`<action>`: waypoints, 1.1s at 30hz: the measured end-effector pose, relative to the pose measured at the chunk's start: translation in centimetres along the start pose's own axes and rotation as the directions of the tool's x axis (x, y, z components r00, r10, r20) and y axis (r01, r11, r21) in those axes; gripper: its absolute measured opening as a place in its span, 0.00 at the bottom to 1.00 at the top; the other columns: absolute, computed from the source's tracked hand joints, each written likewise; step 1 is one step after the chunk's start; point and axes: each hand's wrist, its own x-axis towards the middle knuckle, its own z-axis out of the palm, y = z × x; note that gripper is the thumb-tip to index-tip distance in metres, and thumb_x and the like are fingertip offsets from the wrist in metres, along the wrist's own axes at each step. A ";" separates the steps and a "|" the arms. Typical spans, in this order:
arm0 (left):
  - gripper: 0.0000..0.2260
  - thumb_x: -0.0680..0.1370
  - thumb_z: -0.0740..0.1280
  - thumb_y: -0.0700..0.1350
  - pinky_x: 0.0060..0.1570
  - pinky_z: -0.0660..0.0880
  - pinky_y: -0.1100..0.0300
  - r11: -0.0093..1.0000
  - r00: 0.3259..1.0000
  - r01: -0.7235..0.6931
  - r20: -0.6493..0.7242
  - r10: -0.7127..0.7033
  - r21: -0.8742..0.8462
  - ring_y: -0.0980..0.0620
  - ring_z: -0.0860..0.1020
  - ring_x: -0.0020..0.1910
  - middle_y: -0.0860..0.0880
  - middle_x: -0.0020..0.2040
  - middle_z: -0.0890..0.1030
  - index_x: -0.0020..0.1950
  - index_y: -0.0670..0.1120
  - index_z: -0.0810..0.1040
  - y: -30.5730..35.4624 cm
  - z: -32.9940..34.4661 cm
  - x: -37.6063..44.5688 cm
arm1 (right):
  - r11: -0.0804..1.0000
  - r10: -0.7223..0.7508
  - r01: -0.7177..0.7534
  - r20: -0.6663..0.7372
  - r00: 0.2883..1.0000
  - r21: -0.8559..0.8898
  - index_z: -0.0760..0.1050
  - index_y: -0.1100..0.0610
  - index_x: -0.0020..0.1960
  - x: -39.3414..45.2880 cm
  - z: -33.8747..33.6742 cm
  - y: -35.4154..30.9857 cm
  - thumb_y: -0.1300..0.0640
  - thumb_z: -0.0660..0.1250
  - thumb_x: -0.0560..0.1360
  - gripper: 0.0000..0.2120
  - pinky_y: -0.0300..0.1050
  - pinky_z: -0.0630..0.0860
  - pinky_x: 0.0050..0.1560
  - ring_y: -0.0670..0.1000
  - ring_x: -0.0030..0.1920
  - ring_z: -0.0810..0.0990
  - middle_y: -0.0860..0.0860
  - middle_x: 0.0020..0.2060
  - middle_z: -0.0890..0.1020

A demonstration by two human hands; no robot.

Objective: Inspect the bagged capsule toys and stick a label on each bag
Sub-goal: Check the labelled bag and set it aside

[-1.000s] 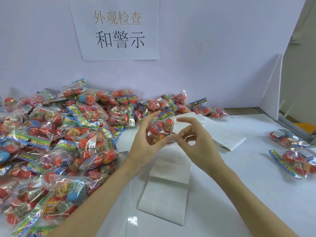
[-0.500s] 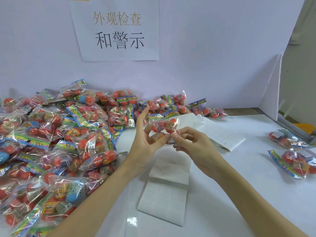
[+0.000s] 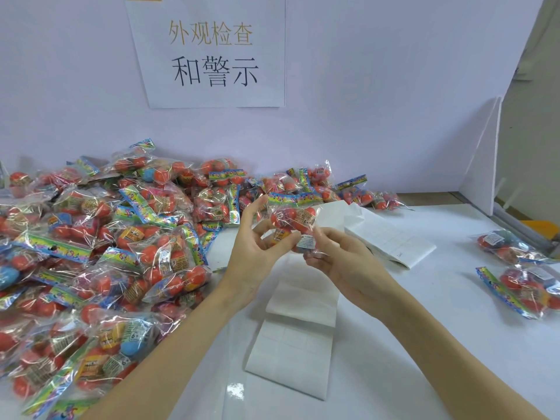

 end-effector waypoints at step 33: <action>0.25 0.87 0.49 0.59 0.79 0.45 0.37 -0.191 0.976 0.185 -0.203 -0.079 0.964 0.33 0.42 0.83 0.37 0.84 0.41 0.83 0.56 0.57 -1.0 -5.6 1.6 | 0.766 0.110 -0.144 0.093 0.990 0.626 0.85 0.58 0.58 0.0 -1.5 -2.6 0.58 0.71 0.75 0.13 0.38 0.72 0.36 0.47 0.34 0.74 0.50 0.40 0.78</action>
